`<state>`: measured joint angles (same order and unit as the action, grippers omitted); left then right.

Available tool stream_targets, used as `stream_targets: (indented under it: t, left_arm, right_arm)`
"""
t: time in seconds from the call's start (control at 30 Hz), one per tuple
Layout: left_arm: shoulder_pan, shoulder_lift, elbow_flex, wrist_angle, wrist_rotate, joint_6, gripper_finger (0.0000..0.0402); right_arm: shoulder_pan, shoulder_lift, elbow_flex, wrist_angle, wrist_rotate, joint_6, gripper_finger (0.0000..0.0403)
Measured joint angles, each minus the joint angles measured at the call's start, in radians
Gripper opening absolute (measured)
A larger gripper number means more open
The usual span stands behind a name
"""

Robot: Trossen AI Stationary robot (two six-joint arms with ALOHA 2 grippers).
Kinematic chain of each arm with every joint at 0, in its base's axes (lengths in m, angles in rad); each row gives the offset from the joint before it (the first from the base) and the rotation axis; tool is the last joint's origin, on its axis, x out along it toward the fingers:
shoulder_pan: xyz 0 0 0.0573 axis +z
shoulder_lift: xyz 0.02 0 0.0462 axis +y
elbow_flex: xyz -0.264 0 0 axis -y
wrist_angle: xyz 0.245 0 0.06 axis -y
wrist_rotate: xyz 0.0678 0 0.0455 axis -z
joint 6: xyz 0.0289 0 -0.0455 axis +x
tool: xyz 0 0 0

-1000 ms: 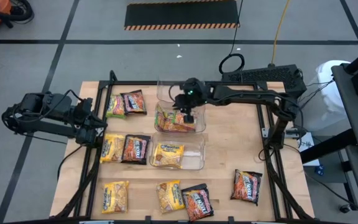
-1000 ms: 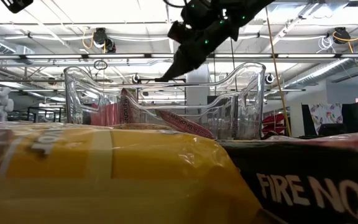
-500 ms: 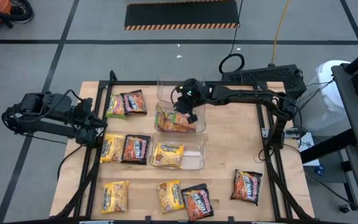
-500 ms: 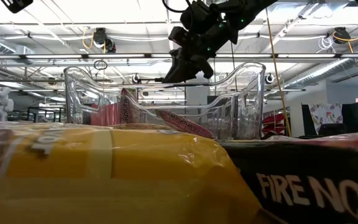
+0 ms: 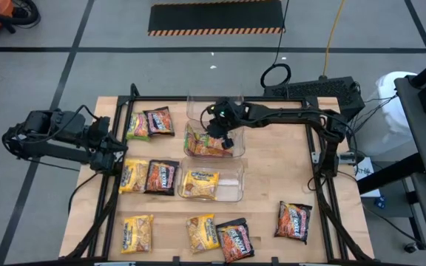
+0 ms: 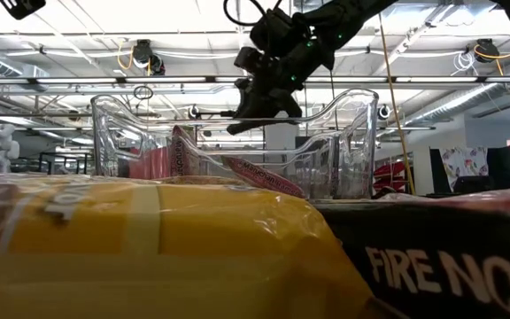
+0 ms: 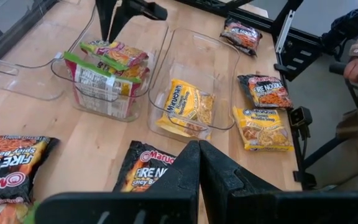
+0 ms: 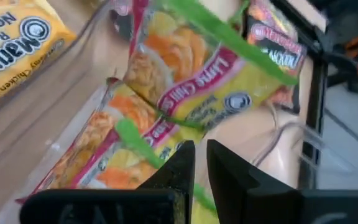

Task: Sort Maruchan noodles
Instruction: Put the black noodle pack into the top transparent bin

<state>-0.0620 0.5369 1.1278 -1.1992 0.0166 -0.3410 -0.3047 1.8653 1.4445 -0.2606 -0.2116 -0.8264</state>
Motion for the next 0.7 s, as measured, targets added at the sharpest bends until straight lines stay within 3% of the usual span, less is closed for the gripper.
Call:
stream_targets:
  t: [0.33, 0.7]
  left_arm:
    - [0.0, 0.0, 0.0, 0.0, 0.0, -0.005, 0.0008]
    - [0.0, 0.0, 0.0, 0.0, 0.0, -0.013, 0.0008]
  right_arm:
    - [0.013, 0.016, -0.002, -0.095, -0.003, -0.104, 0.0036]
    - [0.013, 0.006, -0.002, -0.057, 0.002, -0.037, 0.0036]
